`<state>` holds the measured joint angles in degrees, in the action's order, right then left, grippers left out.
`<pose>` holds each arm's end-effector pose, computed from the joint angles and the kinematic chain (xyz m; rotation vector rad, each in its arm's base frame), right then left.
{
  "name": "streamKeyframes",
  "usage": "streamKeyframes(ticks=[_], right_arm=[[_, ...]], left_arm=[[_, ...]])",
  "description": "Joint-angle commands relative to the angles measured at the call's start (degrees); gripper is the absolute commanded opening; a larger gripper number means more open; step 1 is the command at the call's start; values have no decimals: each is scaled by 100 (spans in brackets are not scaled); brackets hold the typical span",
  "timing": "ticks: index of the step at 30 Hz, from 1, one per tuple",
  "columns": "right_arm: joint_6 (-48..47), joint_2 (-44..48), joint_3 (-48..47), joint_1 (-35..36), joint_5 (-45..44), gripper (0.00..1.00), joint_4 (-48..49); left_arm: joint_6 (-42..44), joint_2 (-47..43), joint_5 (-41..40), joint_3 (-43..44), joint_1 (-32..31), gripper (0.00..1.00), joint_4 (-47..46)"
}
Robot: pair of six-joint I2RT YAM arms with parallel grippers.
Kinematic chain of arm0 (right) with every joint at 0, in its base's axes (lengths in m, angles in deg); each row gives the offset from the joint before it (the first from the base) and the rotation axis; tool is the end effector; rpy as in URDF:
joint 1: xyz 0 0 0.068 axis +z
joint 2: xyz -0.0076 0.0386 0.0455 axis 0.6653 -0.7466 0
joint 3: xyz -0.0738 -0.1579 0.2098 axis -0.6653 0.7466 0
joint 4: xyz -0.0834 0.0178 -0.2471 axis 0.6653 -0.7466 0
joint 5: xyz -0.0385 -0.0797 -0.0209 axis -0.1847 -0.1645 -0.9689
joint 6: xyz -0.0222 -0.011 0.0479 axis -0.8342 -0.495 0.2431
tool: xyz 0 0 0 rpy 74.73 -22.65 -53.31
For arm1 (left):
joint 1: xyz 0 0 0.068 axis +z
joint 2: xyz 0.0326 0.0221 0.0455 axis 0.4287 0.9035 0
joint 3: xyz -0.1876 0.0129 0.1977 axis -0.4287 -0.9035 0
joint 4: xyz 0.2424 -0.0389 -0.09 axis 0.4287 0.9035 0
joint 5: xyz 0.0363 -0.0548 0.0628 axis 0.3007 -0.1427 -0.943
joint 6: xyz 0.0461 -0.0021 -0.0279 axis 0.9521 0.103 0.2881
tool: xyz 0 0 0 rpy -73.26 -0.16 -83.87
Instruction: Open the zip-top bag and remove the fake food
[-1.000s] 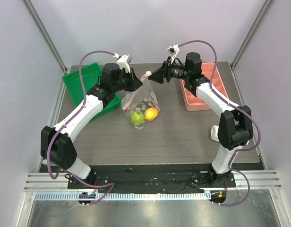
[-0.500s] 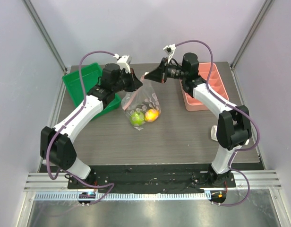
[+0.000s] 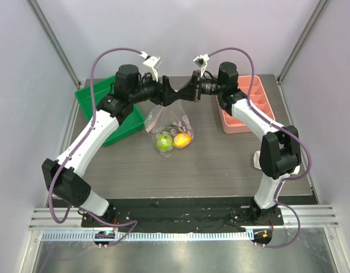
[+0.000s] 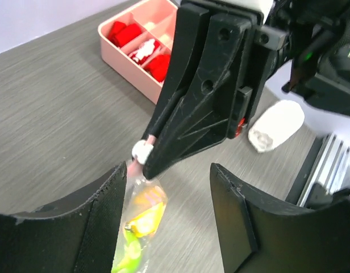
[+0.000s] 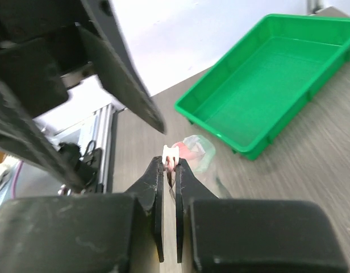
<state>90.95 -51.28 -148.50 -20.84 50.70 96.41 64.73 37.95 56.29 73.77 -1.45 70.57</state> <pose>0.3871 0.1809 0.3496 -0.8842 1.5312 1.3897 0.3048 -0.1718 0.4140 0.5205 1.8411 -0.9271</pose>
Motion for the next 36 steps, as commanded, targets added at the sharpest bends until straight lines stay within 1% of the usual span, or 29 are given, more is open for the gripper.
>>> streamKeyframes(ticks=[1, 5, 6, 8, 11, 13, 14, 15, 16, 17, 18, 20, 22, 27, 29, 34, 36], right_arm=[[87, 12, -292, 23, 506, 2, 257], [-27, 21, -328, 32, 576, 2, 63], [-44, 29, -328, 23, 594, 2, 37], [-53, 12, -345, 32, 638, 2, -7], [-27, 12, -363, 23, 682, 2, -7], [-27, 12, -354, 23, 682, 2, -16], [-1, 21, -363, 32, 673, 2, -25], [-18, 21, -363, 23, 656, 4, -42], [-44, 12, -389, 32, 638, 7, -121], [-79, 3, -398, 23, 620, 14, -191], [-123, 3, -416, 32, 551, 18, -270], [-326, 12, -398, 32, 436, 27, -534], [-343, -14, -372, 23, 427, 27, -561], [-475, 12, -328, 23, 401, 30, -675], [-519, -5, -336, 23, 409, 35, -701], [-712, -41, -319, 15, 401, 34, -956], [-835, -58, -319, 23, 340, 33, -1053]], left_arm=[[1019, 322, 481, 241, 20, 59, 673], [1468, 234, 375, -5, 20, 61, 560], [1513, 216, 375, -92, 20, 63, 559], [1785, 128, 480, -207, 55, 64, 437], [1883, 242, 717, -225, 116, 63, 532], [1830, 383, 692, -199, 125, 55, 638], [1769, 487, 596, -216, 125, 49, 638], [1647, 523, 499, -225, 125, 33, 612], [1602, 532, 437, -251, 134, 26, 577], [1567, 524, 376, -277, 143, 19, 516], [1349, 498, 123, -304, 143, 9, 437], [1233, 445, 7, -383, 143, 8, 243], [1171, 383, 85, -444, 143, 6, 190], [1153, 243, -64, -550, 143, 5, 172], [1153, 199, -73, -559, 143, 5, 138], [1136, 146, -143, -427, 152, 4, 190], [1109, 155, -82, -340, 160, 4, 251]])
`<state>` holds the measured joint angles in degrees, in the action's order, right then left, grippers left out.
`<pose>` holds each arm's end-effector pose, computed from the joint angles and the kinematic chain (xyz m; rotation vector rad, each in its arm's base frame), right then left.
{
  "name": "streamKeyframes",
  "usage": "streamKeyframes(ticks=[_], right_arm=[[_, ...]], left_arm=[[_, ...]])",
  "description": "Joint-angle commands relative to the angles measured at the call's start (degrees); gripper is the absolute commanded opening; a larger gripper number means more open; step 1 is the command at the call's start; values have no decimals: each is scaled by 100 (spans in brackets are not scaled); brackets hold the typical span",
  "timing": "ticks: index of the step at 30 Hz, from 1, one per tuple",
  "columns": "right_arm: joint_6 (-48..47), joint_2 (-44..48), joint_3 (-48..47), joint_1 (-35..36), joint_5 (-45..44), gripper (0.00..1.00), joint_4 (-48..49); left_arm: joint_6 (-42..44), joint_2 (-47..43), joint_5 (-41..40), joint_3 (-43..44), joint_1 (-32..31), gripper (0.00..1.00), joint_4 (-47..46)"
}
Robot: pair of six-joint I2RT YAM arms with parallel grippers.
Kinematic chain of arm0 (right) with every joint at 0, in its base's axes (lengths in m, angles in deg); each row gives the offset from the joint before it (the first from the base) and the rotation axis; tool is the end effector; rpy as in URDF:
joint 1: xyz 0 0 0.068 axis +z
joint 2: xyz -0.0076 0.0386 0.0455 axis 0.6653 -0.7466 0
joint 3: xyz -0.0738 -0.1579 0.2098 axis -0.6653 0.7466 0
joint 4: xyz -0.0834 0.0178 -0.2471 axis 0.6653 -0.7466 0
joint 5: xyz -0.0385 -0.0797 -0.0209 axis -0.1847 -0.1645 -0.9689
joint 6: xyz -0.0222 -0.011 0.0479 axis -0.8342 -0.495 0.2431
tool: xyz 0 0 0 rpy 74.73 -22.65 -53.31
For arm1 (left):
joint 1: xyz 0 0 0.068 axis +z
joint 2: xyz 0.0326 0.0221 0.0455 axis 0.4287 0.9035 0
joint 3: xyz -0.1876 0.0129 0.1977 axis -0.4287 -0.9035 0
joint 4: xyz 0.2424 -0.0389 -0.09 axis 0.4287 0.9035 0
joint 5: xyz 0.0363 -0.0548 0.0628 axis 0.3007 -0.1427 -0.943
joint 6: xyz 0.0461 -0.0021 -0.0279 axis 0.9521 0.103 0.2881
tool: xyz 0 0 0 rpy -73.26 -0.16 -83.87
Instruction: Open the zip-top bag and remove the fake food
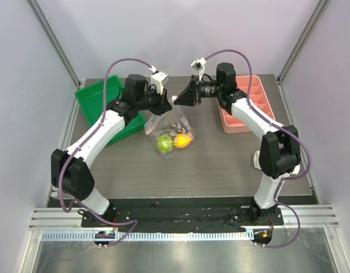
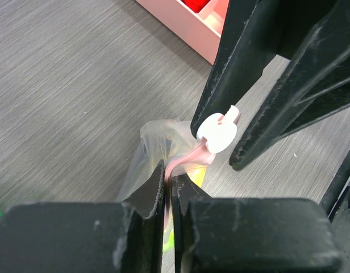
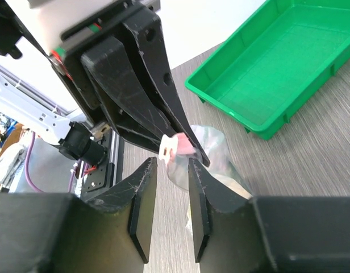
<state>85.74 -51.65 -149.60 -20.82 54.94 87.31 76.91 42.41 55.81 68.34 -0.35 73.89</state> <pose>0.3851 0.1816 0.3395 -0.9588 1.5929 1.4394 0.3253 -0.1740 0.3490 0.6850 1.9907 -0.7716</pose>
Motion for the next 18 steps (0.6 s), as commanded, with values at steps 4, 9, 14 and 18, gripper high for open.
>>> streamKeyframes(ticks=[4, 9, 14, 18], right_arm=[[-149, -126, -394, 38, -120, 13, -91], [-244, -66, -342, 39, -129, 2, -64], [-386, -30, -333, 39, 11, 2, -135], [-359, -30, -368, 47, 73, 2, -135]], left_arm=[[-135, -335, 124, 116, 51, 4, -124], [-222, -598, 221, 10, 147, 54, -256], [-1627, -99, 1669, 798, 903, 44, -186], [-1979, 16, 2040, 635, 956, 43, -764]])
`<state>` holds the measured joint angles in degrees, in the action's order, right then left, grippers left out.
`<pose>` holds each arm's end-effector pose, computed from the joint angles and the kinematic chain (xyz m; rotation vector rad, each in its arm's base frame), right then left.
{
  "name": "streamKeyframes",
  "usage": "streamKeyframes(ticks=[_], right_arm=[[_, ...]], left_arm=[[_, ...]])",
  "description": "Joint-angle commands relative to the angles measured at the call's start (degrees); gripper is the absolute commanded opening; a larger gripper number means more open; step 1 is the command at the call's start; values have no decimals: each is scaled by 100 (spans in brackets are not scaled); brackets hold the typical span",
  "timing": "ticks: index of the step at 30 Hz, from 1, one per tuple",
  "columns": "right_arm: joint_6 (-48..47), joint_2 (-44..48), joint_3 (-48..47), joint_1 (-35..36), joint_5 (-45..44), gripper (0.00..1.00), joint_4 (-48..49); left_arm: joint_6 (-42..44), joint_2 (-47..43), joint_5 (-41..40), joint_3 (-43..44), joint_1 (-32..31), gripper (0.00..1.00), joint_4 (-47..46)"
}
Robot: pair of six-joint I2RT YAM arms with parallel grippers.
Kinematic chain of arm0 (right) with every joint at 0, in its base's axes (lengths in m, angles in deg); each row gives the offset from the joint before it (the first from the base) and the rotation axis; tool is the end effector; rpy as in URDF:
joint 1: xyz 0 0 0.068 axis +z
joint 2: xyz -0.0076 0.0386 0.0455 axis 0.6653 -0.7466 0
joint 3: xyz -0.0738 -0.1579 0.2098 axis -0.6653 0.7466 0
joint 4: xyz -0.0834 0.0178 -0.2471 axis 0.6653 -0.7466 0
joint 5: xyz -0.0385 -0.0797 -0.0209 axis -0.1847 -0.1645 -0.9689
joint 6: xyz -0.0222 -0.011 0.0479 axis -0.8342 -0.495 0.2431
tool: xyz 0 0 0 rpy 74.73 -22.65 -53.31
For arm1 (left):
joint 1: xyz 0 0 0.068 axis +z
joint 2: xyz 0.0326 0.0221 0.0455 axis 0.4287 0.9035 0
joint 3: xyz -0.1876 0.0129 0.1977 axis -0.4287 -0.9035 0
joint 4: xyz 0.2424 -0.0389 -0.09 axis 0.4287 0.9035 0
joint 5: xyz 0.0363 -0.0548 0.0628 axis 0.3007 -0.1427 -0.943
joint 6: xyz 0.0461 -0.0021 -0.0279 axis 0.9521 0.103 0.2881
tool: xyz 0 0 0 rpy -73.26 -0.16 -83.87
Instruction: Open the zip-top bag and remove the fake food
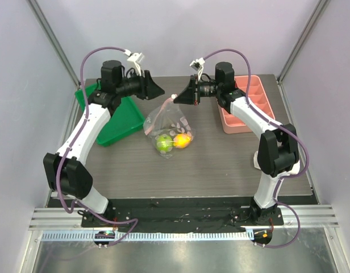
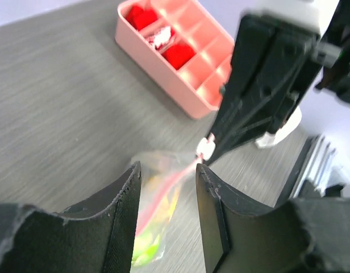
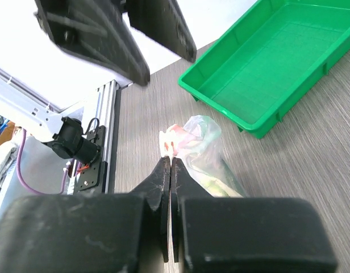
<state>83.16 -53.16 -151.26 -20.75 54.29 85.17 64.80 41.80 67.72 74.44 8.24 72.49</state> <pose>0.3911 0.1843 0.3352 -0.9699 1.5997 1.4145 0.3415 -0.1281 0.3932 0.4866 1.9191 -1.0048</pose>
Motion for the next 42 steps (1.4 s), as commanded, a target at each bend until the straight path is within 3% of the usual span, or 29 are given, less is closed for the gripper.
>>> streamKeyframes(ticks=[1, 11, 13, 15, 29, 34, 42], right_arm=[[-101, 121, -202, 41, 130, 2, 79], [-14, 94, -202, 58, 130, 2, 114], [-5, 112, -202, 67, 113, 2, 114], [-5, 121, -193, 76, 121, 2, 114], [-31, 182, -184, 120, 130, 2, 79], [-31, 174, -193, 120, 42, 2, 70], [-22, 138, -193, 111, -107, 2, 26]], left_arm=[[-943, 60, 989, -20, 89, 43, -757], [-884, 139, 1026, -161, -166, 47, -1163], [-752, 165, 946, -152, -201, 40, -1136], [-665, 200, 911, -178, -254, 39, -1206], [-488, 244, 718, -337, -272, 52, -1268], [-453, 192, 823, -372, -272, 34, -1224], [-383, 60, 805, -416, -263, 17, -1163]])
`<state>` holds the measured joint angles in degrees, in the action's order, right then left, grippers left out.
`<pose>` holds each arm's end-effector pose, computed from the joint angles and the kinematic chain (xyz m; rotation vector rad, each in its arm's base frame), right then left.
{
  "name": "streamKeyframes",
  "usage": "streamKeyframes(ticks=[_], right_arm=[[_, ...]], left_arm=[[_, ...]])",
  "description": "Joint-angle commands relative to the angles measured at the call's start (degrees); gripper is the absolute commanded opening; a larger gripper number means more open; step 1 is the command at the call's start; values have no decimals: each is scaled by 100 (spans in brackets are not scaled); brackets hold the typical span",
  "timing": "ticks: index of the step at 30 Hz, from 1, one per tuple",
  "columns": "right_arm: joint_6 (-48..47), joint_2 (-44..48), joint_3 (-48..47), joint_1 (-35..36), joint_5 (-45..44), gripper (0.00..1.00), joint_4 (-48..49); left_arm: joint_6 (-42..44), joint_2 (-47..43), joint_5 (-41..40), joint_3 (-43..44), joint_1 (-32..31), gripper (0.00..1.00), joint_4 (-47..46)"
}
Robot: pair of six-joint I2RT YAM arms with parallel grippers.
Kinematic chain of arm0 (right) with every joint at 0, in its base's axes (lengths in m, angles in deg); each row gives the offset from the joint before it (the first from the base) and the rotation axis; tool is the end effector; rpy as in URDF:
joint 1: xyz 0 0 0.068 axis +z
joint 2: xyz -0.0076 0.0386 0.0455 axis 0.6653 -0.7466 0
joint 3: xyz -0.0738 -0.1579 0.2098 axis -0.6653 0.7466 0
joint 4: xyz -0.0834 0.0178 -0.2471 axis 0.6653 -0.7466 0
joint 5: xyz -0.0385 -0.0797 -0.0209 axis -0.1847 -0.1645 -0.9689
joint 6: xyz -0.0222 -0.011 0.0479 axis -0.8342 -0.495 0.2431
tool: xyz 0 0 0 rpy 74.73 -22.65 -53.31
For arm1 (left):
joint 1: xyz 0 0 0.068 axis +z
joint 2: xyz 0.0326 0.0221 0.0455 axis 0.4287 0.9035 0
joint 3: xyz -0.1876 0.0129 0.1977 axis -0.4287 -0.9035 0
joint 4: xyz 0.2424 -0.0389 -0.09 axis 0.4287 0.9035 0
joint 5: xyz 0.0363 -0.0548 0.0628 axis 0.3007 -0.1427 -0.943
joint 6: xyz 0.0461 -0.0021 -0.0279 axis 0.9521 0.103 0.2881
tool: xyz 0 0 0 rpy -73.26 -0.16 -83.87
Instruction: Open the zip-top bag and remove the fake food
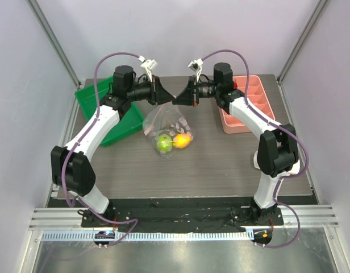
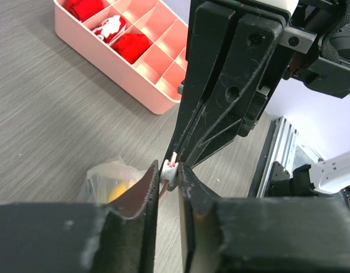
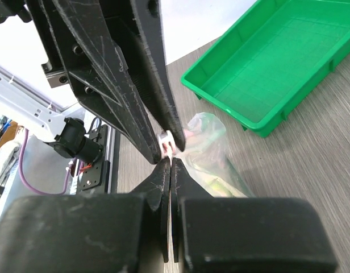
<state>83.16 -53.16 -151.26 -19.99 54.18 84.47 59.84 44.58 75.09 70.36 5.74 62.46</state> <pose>0.3885 0.1894 0.3342 -0.9769 1.6088 1.4268 0.3496 -0.1515 0.3692 0.5610 1.8762 -1.2007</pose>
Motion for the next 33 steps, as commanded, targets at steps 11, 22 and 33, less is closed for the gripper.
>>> streamKeyframes(ticks=[11, 22, 33], right_arm=[[888, 270, 166, -44, -1053, 2, 859], [1718, 156, 335, -712, -2109, 1, 1389], [1682, 24, 158, -897, -1855, 2, 1606]], left_arm=[[280, -437, -580, 2, -5, 0, 306], [-282, -1491, -2048, -946, -22, 0, 1114], [-783, -3336, -1927, -2722, -101, 0, 1738]])
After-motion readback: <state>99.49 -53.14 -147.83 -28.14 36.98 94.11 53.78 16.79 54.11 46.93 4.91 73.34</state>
